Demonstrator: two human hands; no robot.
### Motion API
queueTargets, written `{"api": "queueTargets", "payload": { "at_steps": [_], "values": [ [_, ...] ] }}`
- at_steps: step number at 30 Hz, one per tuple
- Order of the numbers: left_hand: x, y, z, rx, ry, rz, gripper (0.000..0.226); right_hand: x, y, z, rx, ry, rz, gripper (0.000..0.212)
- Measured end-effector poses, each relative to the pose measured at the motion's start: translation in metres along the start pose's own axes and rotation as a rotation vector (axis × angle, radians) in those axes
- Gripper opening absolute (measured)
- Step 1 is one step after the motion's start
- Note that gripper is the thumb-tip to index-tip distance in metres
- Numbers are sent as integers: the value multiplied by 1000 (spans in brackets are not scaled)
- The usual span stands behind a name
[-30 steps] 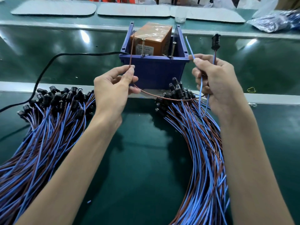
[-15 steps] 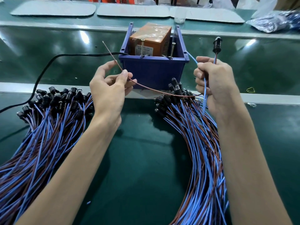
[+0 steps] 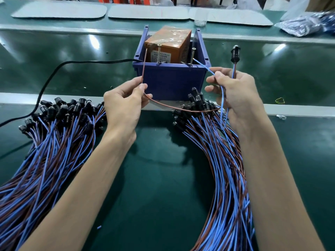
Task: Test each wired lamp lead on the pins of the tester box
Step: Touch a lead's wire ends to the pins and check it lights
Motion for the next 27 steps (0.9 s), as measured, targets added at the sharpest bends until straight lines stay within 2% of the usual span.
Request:
{"api": "queueTargets", "payload": {
  "at_steps": [7, 14, 27],
  "values": [
    [2, -3, 0, -8, 23, 46, 23, -1, -2, -3, 28, -33, 14, 19],
    [0, -1, 2, -5, 34, 29, 17, -1, -3, -6, 14, -19, 36, 24],
    [6, -9, 2, -35, 44, 109, 21, -1, -3, -7, 6, -23, 53, 28]
  ]
}}
Point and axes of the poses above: each hand's wrist, its own x-axis away from the middle knuckle, its own y-axis out of the back of the hand, z = x × y, the point moved 7 cm from there along -x, towards the middle knuckle, and after that the axes turned 6 degrees about -z, right-handed, at the moved point
